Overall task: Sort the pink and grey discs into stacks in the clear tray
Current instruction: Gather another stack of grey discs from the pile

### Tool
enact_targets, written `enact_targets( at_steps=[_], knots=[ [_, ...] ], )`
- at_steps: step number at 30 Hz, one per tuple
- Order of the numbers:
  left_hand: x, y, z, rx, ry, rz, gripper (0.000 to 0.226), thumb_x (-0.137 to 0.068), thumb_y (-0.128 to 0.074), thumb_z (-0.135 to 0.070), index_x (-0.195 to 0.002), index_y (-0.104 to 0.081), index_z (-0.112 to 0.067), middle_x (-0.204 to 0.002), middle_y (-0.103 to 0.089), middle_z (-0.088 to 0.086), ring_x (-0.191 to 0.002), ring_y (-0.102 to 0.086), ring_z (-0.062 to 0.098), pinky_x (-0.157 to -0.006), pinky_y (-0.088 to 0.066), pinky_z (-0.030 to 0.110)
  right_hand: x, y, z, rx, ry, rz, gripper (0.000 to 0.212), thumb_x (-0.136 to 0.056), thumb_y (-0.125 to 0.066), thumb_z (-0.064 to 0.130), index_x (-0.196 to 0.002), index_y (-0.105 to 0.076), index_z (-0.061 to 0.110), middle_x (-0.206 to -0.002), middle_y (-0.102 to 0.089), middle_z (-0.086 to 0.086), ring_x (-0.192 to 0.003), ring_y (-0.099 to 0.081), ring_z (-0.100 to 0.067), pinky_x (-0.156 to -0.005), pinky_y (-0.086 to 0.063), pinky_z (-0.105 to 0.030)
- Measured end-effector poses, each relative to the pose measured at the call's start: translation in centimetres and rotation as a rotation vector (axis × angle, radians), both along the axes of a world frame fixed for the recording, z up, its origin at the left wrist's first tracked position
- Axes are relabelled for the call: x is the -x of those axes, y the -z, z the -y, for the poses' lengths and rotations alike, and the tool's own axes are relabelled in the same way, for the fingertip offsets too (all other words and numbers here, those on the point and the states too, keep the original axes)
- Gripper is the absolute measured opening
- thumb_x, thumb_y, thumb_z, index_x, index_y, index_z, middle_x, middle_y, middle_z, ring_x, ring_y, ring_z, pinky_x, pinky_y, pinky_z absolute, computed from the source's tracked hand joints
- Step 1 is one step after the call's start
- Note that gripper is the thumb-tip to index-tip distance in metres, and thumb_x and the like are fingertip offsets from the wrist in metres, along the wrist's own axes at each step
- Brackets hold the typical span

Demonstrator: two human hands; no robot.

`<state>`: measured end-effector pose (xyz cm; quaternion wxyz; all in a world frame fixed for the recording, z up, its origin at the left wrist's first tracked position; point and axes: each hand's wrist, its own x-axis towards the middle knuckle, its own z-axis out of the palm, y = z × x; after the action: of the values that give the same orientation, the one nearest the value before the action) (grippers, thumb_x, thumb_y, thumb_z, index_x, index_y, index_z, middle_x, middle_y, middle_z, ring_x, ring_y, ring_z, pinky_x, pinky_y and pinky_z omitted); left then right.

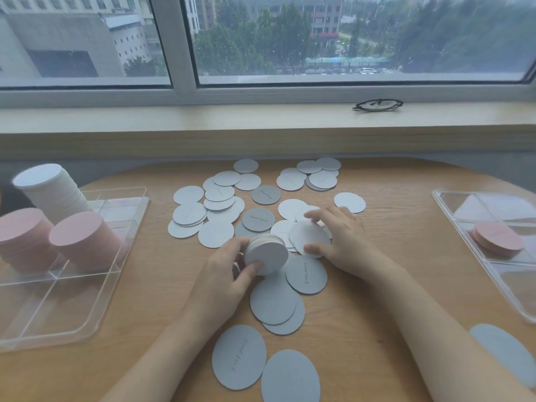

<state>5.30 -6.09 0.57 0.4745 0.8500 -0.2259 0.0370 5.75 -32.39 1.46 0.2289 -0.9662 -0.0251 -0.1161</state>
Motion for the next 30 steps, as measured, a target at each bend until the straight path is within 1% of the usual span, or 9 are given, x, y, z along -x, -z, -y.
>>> enact_targets(
  at_steps=[4, 7, 10, 15, 19, 23, 26, 28, 30],
  knots=[
    [0.0, 0.0, -0.1, -0.005, 0.008, 0.007, 0.021, -0.091, -0.072, -0.016, -0.106, -0.064, -0.030, -0.086, -0.062, -0.015, -0.066, -0.054, 0.004, -0.064, -0.041, 0.013, 0.1, -0.2, -0.2, -0.172, -0.023, 0.047, 0.061, -0.072, -0.085, 0.021, -0.127, -0.059, 0.025, -0.103, -0.044, 0.014, -0.101, -0.046, -0.013, -0.093, -0.037, -0.029],
    [0.0, -0.1, 0.0, 0.004, 0.028, -0.005, 0.024, -0.092, -0.071, -0.015, -0.106, -0.064, -0.033, -0.090, -0.061, -0.020, -0.065, -0.053, 0.004, -0.062, -0.039, 0.013, 0.3, -0.9, -0.5, -0.272, 0.011, 0.034, 0.039, -0.080, -0.078, 0.013, -0.116, -0.066, 0.023, -0.102, -0.054, 0.011, -0.098, -0.051, -0.010, -0.081, -0.035, -0.015],
    [-0.1, -0.1, -0.1, 0.008, 0.049, -0.005, 0.026, -0.092, -0.071, -0.015, -0.105, -0.064, -0.036, -0.089, -0.063, -0.016, -0.062, -0.051, 0.003, -0.060, -0.038, 0.014, 0.7, -1.7, -1.4, -0.395, -0.002, 0.074, 0.014, -0.085, -0.072, 0.010, -0.096, -0.068, 0.017, -0.093, -0.060, 0.006, -0.090, -0.056, -0.012, -0.074, -0.038, -0.020],
    [0.0, 0.0, -0.2, 0.003, 0.044, -0.006, 0.024, -0.092, -0.071, -0.019, -0.106, -0.064, -0.038, -0.091, -0.070, -0.011, -0.051, -0.044, 0.008, -0.057, -0.034, 0.014, 2.1, -2.6, -4.3, -0.728, -0.107, 0.066, 0.006, -0.090, -0.069, 0.012, -0.094, -0.068, 0.016, -0.086, -0.068, 0.003, -0.080, -0.061, -0.012, -0.071, -0.047, -0.022],
    [0.0, 0.1, -0.1, 0.004, 0.000, -0.013, 0.039, -0.090, -0.073, -0.017, -0.122, -0.060, -0.035, -0.099, -0.074, -0.017, -0.055, -0.051, 0.003, -0.062, -0.038, 0.015, 2.2, -1.9, -5.5, -0.778, -0.214, -0.002, 0.006, -0.095, -0.064, 0.015, -0.099, -0.067, 0.012, -0.081, -0.065, 0.005, -0.076, -0.058, -0.006, -0.071, -0.045, -0.020],
    [0.0, 0.2, -0.1, -0.002, 0.017, -0.012, 0.051, -0.092, -0.071, -0.018, -0.137, -0.052, -0.032, -0.099, -0.073, -0.016, -0.057, -0.052, 0.004, -0.064, -0.039, 0.013, 2.2, -1.6, -5.8, -0.709, -0.224, -0.012, 0.016, -0.091, -0.068, 0.012, -0.104, -0.066, 0.021, -0.094, -0.071, 0.008, -0.087, -0.065, -0.013, -0.079, -0.050, -0.027],
    [-0.1, 0.1, -0.1, -0.042, 0.010, 0.021, 0.035, -0.093, -0.070, -0.022, -0.122, -0.059, -0.038, -0.096, -0.069, -0.014, -0.060, -0.051, 0.003, -0.064, -0.039, 0.016, 2.3, -1.5, -5.9, -0.659, -0.194, -0.001, 0.021, -0.090, -0.069, 0.014, -0.106, -0.064, 0.026, -0.089, -0.071, 0.013, -0.084, -0.065, -0.008, -0.076, -0.048, -0.019],
    [-0.1, 0.2, -0.1, -0.039, 0.006, 0.021, 0.022, -0.093, -0.069, -0.022, -0.108, -0.061, -0.035, -0.088, -0.066, -0.012, -0.061, -0.051, 0.000, -0.063, -0.037, 0.016, 2.3, -1.2, -5.9, -0.618, -0.198, -0.008, 0.015, -0.095, -0.064, 0.026, -0.110, -0.064, 0.027, -0.091, -0.069, 0.014, -0.087, -0.064, -0.007, -0.080, -0.050, -0.025],
    [-0.1, 0.2, -0.1, -0.040, 0.014, 0.016, 0.018, -0.093, -0.069, -0.021, -0.102, -0.060, -0.034, -0.086, -0.065, -0.012, -0.060, -0.050, -0.001, -0.062, -0.037, 0.017, 2.3, -0.9, -6.0, -0.534, -0.224, -0.032, 0.030, -0.097, -0.049, 0.049, -0.116, -0.061, 0.029, -0.104, -0.067, 0.014, -0.098, -0.061, -0.007, -0.088, -0.049, -0.033]
  ],
)
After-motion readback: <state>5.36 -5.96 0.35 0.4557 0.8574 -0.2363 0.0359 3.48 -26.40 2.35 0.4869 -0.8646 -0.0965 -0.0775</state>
